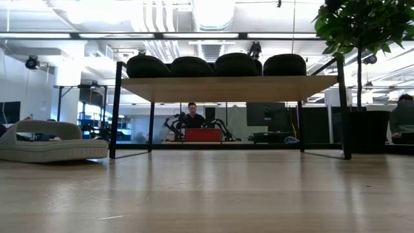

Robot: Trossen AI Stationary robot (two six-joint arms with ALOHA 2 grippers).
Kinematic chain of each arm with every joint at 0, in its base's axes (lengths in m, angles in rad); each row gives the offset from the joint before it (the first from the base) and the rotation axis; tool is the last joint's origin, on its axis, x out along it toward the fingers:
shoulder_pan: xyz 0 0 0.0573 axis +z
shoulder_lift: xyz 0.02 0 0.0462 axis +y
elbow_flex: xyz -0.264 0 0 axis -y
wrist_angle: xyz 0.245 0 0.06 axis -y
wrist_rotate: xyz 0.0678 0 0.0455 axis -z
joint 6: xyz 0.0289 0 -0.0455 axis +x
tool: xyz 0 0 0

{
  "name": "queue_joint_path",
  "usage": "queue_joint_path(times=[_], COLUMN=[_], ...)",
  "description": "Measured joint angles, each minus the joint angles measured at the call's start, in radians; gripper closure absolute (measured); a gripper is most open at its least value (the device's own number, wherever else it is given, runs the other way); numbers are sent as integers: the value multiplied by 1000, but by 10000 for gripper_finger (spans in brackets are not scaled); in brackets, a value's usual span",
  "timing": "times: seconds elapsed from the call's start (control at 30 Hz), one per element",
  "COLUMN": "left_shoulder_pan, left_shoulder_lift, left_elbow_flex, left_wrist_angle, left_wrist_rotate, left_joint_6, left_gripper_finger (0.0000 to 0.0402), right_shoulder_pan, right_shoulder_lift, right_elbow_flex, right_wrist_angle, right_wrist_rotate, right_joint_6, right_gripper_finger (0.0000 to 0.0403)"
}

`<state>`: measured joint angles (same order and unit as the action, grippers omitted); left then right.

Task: Pick and place slides into the shelf
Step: Move the gray slipper to the center of the table

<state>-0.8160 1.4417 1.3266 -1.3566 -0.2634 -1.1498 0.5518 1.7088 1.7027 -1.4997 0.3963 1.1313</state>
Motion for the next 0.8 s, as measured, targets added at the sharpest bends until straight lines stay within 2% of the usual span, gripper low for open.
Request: queue_joint_path(times=[0.07, 0.27, 0.4, 0.6, 0.67, 0.8], left_shoulder_pan=[-21, -78, -92, -100, -100, -92], left_shoulder_lift=[63, 263, 401, 569, 602, 643], left_elbow_flex=[75, 264, 345, 453, 504, 587], left_wrist_angle=[-64, -124, -144, -212, -215, -215], left_wrist_rotate=[5, 111, 237, 476, 512, 503], left_joint_6=[-79, -397, -457, -553, -581, -620], left_gripper_finger=[270, 245, 217, 186, 181, 180], right_shoulder_pan=[9, 20, 70, 151, 164, 171], right_shoulder_lift=[0, -40, -65, -80, -84, -100], right_elbow_flex=[-3, -57, -99, -142, -160, -202], right_wrist_angle=[-70, -72, -71, -71, -70, -72], right_wrist_rotate=[16, 50, 58, 127, 128, 128], right_joint_6=[-45, -266, -295, -306, -309, -287], right_gripper_finger=[360, 360, 360, 360, 360, 360])
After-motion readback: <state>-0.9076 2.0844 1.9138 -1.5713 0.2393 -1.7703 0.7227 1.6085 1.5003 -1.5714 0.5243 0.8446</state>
